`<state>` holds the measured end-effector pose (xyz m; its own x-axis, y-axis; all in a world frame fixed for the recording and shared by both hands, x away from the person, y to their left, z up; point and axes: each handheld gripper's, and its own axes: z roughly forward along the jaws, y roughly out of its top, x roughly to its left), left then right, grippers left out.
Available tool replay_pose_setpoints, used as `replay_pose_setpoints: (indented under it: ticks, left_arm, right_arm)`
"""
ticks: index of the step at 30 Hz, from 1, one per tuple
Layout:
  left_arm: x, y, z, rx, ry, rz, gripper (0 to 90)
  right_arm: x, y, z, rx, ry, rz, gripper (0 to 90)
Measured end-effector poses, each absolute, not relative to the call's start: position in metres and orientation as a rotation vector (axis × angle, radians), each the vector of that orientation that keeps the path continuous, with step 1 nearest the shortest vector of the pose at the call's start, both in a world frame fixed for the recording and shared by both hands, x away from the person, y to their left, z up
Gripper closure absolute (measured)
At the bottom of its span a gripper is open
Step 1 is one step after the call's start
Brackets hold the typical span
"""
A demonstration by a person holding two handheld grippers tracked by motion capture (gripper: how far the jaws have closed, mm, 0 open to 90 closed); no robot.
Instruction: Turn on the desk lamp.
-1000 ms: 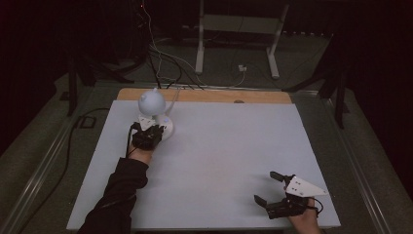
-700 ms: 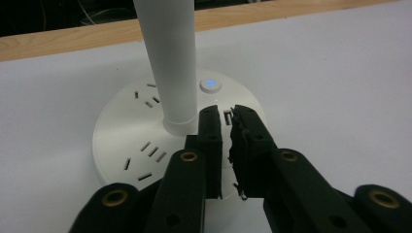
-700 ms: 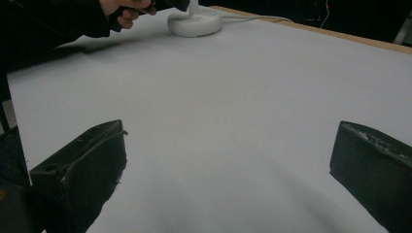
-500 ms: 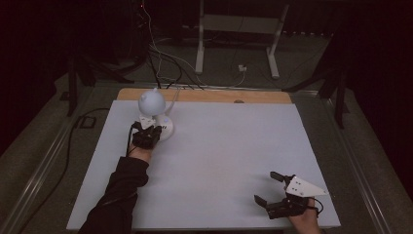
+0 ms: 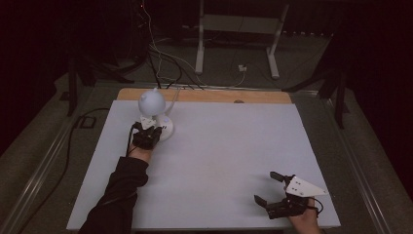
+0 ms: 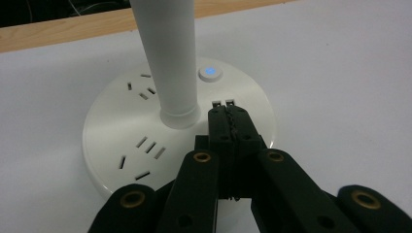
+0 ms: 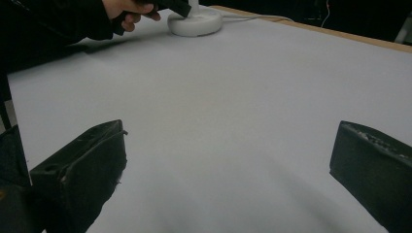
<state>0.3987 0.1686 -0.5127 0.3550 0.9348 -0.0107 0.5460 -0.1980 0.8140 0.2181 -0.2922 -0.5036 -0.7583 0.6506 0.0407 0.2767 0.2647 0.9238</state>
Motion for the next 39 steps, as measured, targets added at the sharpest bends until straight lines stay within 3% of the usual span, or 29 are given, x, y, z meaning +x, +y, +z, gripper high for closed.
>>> replay_pose_setpoints:
  ticks: [28,39]
  left_arm:
    - [0.398,0.165,-0.513,1.896,1.279,0.672,90.0]
    - [0.39,0.168,-0.498,1.816,1.265,0.635,90.0]
  right_arm:
    - [0.219,-0.292,-0.505,0.858,2.2,1.49,0.0]
    - [0.219,-0.293,-0.504,0.86,2.192,1.501,0.0]
